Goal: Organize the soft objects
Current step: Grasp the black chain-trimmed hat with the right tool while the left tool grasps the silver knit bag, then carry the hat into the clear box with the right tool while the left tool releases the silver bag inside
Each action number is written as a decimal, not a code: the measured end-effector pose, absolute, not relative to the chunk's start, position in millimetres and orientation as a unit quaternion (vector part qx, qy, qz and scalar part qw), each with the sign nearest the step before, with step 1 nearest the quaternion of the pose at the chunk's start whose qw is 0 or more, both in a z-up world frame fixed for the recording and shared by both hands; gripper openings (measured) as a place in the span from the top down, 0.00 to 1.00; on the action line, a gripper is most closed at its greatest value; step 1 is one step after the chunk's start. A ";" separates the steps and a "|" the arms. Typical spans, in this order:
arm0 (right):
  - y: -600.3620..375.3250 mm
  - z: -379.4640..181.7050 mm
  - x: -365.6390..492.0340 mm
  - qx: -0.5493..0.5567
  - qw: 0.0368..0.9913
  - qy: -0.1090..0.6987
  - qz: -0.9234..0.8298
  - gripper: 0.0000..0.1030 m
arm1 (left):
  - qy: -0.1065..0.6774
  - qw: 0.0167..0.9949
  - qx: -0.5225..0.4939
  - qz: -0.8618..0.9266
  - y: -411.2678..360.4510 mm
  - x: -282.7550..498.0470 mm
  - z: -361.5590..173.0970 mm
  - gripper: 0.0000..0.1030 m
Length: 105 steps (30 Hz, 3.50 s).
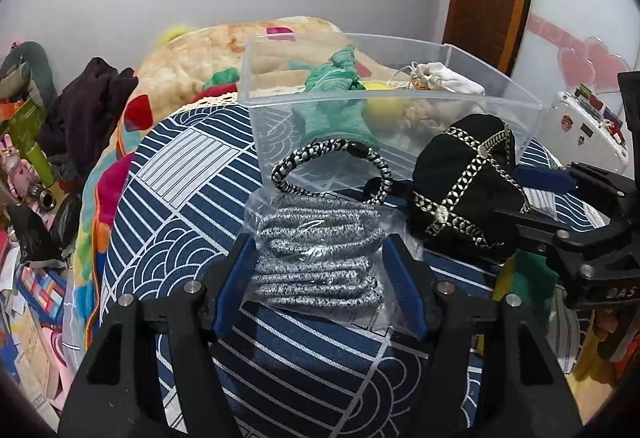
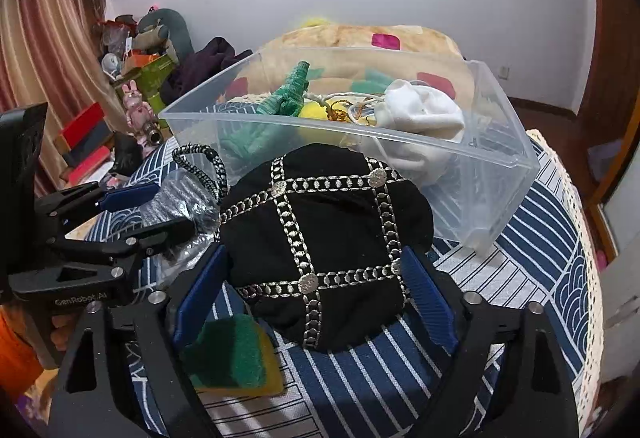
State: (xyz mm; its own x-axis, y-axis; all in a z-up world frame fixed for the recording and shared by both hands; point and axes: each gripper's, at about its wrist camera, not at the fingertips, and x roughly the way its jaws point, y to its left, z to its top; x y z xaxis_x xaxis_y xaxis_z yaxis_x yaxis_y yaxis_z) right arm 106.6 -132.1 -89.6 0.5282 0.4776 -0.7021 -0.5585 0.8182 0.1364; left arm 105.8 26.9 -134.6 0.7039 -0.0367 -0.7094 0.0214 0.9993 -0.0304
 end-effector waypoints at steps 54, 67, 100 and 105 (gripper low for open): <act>-187.1 -86.0 96.3 0.015 0.885 0.382 0.265 0.88 | 0.307 0.949 -0.044 -0.052 30.3 58.5 -74.2 0.68; -205.6 -18.8 89.3 0.038 0.916 0.286 0.278 0.88 | 0.267 0.962 -0.036 -0.039 33.4 82.4 -41.9 0.68; -141.1 -49.7 178.5 -0.018 0.902 0.347 0.255 0.87 | 0.344 0.937 -0.013 -0.053 -0.7 205.5 -80.8 0.67; -145.6 -53.2 173.5 -0.015 0.898 0.358 0.256 0.84 | 0.352 0.934 -0.004 -0.056 -5.1 202.4 -84.8 0.65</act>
State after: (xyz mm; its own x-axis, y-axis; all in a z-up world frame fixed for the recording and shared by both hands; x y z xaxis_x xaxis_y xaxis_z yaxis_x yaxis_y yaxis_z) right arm 173.5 -145.6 -53.2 0.6131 0.4482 -0.6505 -0.4700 0.8688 0.1556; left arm 202.4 -5.1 -84.8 0.7452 -0.1079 -0.6580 0.1022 0.9936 -0.0471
